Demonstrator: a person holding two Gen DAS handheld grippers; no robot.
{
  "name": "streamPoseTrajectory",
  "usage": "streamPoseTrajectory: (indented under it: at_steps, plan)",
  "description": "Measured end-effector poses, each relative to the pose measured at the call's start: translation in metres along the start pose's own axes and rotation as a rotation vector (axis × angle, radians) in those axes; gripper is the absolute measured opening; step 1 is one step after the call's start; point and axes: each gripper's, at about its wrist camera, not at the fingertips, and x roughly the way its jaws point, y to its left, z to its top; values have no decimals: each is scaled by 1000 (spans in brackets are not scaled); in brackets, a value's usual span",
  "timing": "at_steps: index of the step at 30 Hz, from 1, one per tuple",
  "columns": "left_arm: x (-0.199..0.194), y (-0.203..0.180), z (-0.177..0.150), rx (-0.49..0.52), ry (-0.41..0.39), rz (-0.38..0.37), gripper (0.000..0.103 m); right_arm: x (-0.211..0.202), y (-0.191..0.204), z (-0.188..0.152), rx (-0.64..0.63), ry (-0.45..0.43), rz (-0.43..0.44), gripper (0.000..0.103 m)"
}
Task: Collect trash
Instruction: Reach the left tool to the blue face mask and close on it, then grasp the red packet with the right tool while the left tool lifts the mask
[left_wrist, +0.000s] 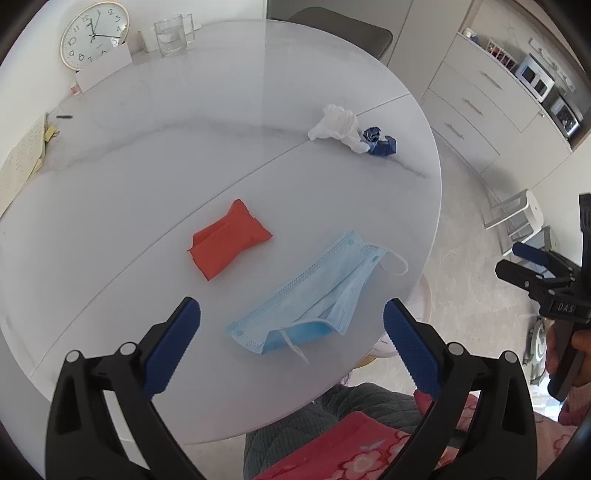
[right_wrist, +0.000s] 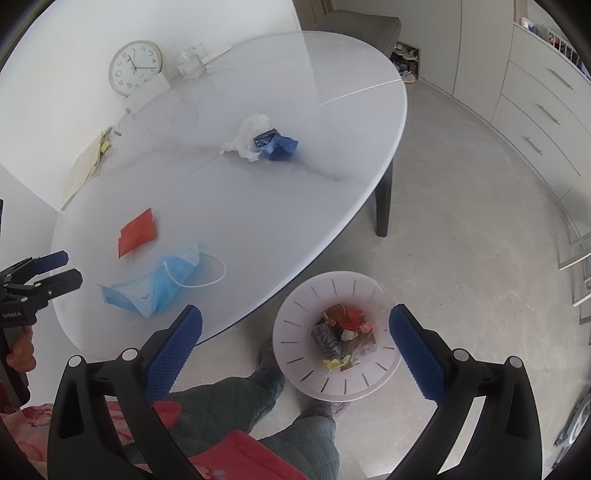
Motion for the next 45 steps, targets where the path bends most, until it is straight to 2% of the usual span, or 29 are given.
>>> streamPoseTrajectory:
  at_steps: [4, 8, 14, 24, 26, 33, 36, 38, 41, 45]
  plan:
    - [8, -12, 0, 60, 8, -15, 95, 4, 9, 4, -20, 7, 4, 101]
    - [24, -32, 0, 161, 26, -32, 95, 4, 14, 7, -28, 8, 6, 101]
    - [55, -60, 5, 301, 45, -11, 95, 5, 16, 8, -30, 13, -1, 101]
    - [95, -71, 16, 303, 111, -3, 95, 4, 13, 14, -23, -3, -4, 101]
    - [100, -70, 17, 292, 120, 2, 83, 4, 13, 15, -24, -6, 1, 101]
    - [111, -68, 20, 284, 160, 5, 60, 8, 17, 22, -37, -2, 15, 101]
    - [113, -70, 20, 295, 157, 16, 43, 11, 21, 26, -50, 1, 23, 101]
    - [110, -70, 22, 300, 152, 9, 20, 14, 25, 29, -61, 3, 25, 101]
    - [106, -65, 26, 298, 149, -5, 7, 18, 31, 34, -78, 7, 28, 101]
    - [97, -55, 27, 283, 132, -13, 5, 24, 43, 42, -99, 15, 38, 101]
